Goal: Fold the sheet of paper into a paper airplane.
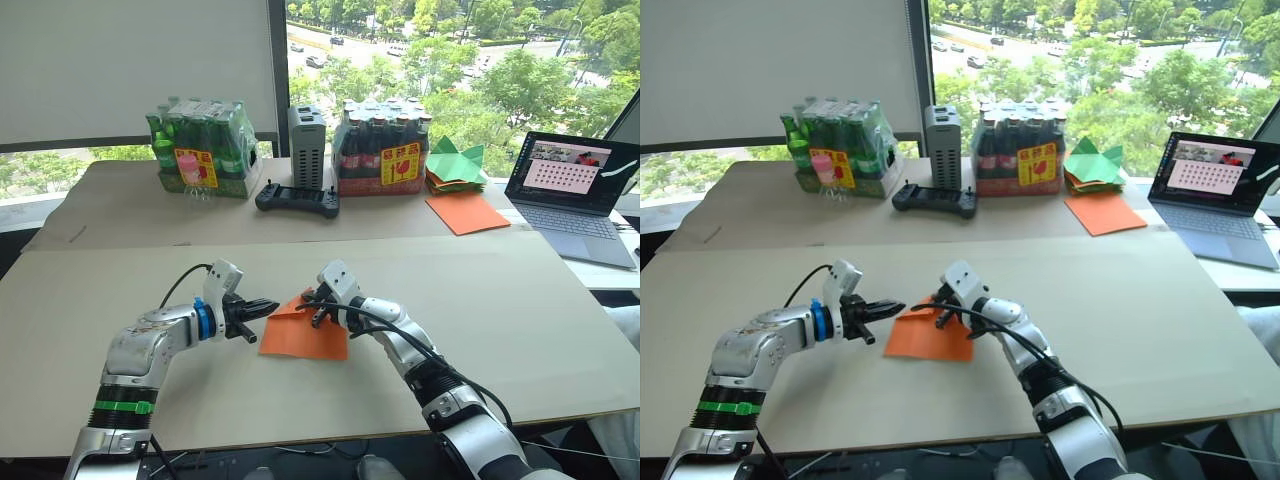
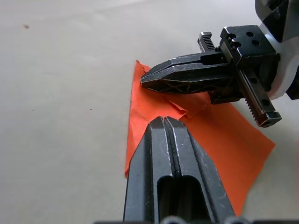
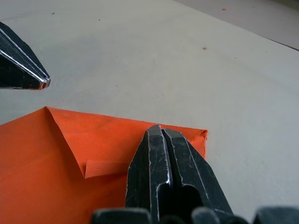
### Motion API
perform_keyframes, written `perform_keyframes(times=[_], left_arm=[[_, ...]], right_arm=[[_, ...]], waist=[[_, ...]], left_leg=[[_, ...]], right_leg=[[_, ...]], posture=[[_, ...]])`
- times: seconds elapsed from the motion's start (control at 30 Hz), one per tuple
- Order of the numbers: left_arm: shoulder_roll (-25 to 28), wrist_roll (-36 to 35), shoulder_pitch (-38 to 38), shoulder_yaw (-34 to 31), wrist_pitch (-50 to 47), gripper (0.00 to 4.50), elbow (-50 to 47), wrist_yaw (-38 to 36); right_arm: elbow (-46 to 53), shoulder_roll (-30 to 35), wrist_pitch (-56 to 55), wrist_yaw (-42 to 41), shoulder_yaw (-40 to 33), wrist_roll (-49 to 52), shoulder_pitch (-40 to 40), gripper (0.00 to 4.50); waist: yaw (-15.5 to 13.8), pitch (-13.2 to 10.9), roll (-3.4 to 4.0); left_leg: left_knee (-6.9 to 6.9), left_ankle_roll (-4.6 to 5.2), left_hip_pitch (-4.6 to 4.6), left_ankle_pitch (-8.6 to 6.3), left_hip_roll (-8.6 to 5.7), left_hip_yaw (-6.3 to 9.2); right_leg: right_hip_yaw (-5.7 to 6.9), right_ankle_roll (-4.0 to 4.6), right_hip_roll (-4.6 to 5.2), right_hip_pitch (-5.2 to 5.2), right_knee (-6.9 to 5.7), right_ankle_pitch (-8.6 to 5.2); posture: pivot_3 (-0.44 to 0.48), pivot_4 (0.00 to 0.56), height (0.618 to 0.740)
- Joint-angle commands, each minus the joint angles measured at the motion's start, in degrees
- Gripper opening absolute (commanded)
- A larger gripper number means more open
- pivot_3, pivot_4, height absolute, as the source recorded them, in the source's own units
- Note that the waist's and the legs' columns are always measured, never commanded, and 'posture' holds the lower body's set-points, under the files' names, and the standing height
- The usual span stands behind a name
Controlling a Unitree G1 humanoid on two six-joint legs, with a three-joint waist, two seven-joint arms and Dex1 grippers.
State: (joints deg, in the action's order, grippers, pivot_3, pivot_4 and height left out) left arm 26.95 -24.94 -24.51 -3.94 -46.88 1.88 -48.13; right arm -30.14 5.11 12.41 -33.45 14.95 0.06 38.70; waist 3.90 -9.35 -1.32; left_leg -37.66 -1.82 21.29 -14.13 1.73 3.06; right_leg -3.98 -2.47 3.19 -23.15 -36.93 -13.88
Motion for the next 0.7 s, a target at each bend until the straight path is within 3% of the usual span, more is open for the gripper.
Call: perform_keyframes(times=[0.03,0.33,0.7], left_arm=[[-1.4,-1.2,-1.9,-1.4,-1.0,0.02,1.6,2.8],[-4.7,-1.6,-2.8,-1.6,-2.1,0.02,5.8,7.3],[-3.3,0.4,1.3,1.3,-1.7,0.02,5.1,7.4]], right_arm=[[-2.7,0.7,1.5,1.6,-0.1,-1.7,-1.3,0.00],[-1.8,0.8,1.8,2.0,-0.2,-1.5,-1.7,0.00],[-0.1,0.5,2.0,1.9,0.0,-1.2,-1.8,0.00]], waist=[[0.0,0.0,0.00],[0.0,0.0,0.00],[0.0,0.0,0.00]], left_leg=[[0.00,0.00,0.00,0.00,0.00,0.00],[0.00,0.00,0.00,0.00,-0.01,0.00],[0.00,0.00,0.00,0.00,-0.01,0.00]], right_leg=[[0.00,0.00,0.00,0.00,0.00,0.00],[0.00,0.01,0.01,0.00,0.01,0.00],[0.00,0.00,0.01,0.02,0.03,0.00]], posture=[[0.000,0.150,0.740],[0.000,0.150,0.740],[0.000,0.150,0.740]])
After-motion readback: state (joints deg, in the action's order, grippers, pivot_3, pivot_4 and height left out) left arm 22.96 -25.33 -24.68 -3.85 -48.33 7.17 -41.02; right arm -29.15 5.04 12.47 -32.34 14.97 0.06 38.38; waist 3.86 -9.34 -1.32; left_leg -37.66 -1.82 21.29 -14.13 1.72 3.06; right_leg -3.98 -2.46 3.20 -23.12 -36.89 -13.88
